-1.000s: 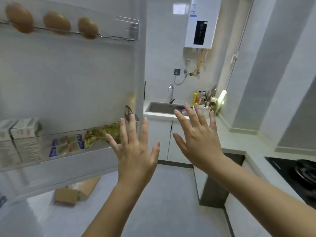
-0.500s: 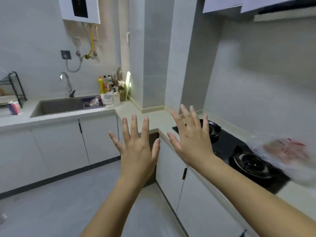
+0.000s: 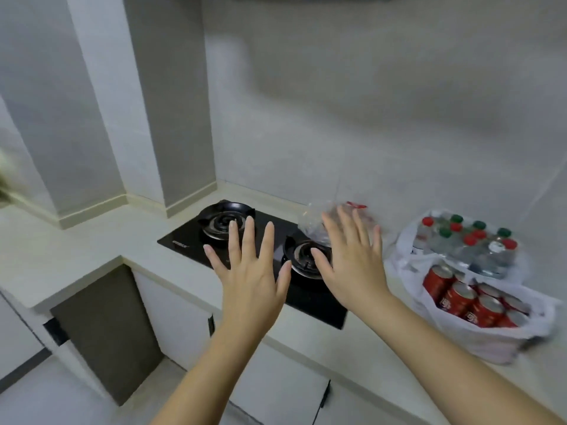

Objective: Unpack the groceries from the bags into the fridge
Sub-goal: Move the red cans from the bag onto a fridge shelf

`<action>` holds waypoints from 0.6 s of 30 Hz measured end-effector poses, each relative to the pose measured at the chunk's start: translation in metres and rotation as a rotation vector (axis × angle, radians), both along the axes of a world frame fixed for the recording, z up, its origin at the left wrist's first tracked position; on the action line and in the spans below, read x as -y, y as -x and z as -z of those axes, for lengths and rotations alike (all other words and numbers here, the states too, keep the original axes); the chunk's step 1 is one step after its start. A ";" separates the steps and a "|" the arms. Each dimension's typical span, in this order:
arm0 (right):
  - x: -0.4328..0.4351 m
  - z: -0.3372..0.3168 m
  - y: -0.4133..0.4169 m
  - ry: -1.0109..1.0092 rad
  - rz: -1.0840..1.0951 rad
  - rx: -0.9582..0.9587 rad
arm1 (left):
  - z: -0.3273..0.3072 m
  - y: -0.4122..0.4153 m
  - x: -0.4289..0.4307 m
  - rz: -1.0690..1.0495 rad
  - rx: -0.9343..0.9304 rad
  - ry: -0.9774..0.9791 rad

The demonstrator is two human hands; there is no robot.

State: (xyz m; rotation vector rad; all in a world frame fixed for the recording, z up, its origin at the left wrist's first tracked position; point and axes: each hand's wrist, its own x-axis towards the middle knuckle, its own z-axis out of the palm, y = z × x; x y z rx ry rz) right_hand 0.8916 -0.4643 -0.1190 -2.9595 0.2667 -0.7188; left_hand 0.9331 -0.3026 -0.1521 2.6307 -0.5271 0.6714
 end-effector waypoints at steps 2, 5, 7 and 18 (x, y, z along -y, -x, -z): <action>0.029 0.004 0.001 -0.017 0.051 -0.025 | 0.003 -0.007 0.030 0.053 0.003 -0.005; 0.076 0.010 0.003 -0.039 0.116 -0.054 | 0.011 -0.015 0.077 0.111 0.011 -0.017; 0.110 0.019 0.005 -0.048 0.161 -0.070 | 0.017 -0.020 0.111 0.142 0.000 -0.021; 0.308 0.109 0.038 -0.170 0.565 -0.249 | 0.078 -0.006 0.297 0.429 -0.070 -0.090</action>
